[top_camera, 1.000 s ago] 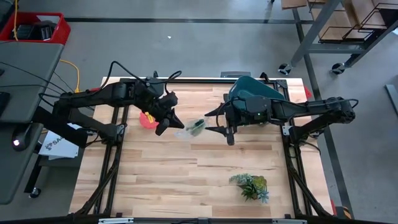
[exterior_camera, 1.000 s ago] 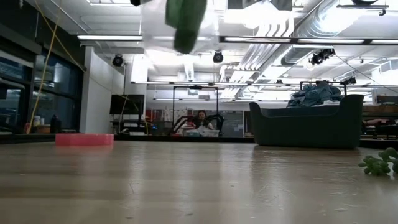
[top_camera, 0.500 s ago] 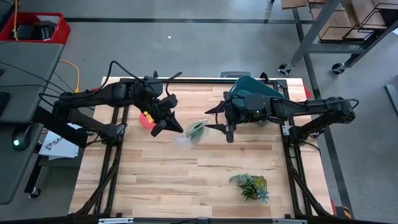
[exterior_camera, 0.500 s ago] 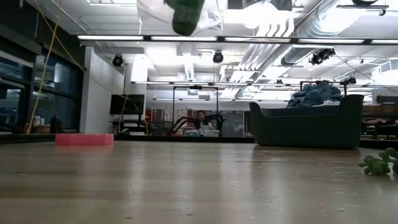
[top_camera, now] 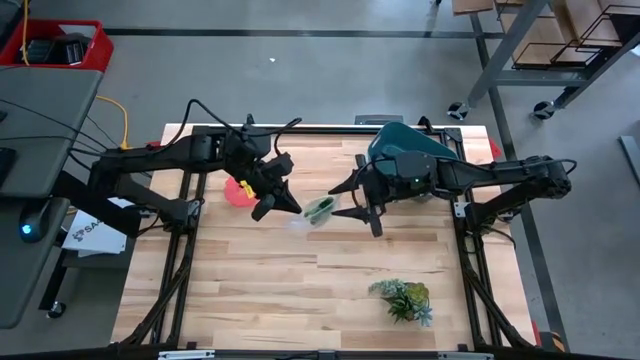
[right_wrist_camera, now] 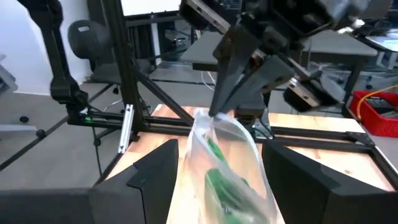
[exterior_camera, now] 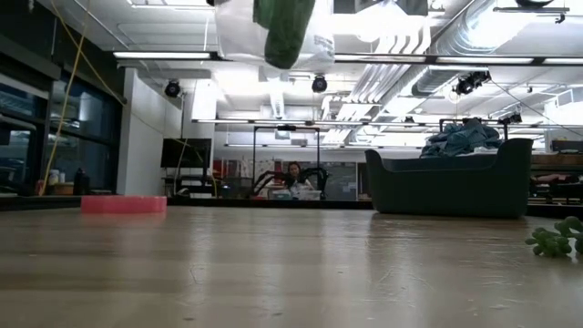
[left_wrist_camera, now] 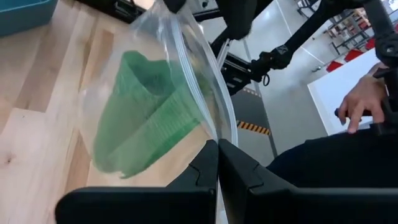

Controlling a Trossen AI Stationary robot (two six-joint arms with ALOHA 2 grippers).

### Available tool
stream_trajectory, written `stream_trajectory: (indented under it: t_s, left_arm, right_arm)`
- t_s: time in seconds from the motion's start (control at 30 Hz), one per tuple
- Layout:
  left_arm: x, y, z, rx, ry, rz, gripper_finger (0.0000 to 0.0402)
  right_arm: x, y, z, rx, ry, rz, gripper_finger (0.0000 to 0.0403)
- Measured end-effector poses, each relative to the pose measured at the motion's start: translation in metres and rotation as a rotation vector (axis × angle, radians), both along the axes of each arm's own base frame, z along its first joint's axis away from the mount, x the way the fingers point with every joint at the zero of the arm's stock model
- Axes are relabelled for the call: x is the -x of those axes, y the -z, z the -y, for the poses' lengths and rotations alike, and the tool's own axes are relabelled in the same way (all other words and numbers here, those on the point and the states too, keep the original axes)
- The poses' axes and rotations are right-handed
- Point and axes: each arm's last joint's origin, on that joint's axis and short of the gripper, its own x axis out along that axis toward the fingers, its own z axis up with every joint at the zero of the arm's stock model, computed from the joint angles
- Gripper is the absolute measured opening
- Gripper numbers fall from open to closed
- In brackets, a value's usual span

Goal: Roll bandage
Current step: Close the transparent zip bag

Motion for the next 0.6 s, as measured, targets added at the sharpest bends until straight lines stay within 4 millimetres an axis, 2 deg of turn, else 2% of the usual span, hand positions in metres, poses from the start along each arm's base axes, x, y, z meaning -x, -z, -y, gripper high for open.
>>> stream_trajectory:
  t_s: [0.23,0.6]
  left_arm:
    - [-0.0056,-0.0059,-0.0005,0.007,-0.006,0.077,0.0000]
    - [-0.0053,-0.0066,-0.0001,0.041,-0.009,0.068,0.0000]
  right_arm:
    - [0.0007,0.0023,-0.0016,0.001,-0.015,-0.026,0.0225]
    - [0.0014,0.0019,-0.0092,-0.001,-0.043,-0.023,0.0224]
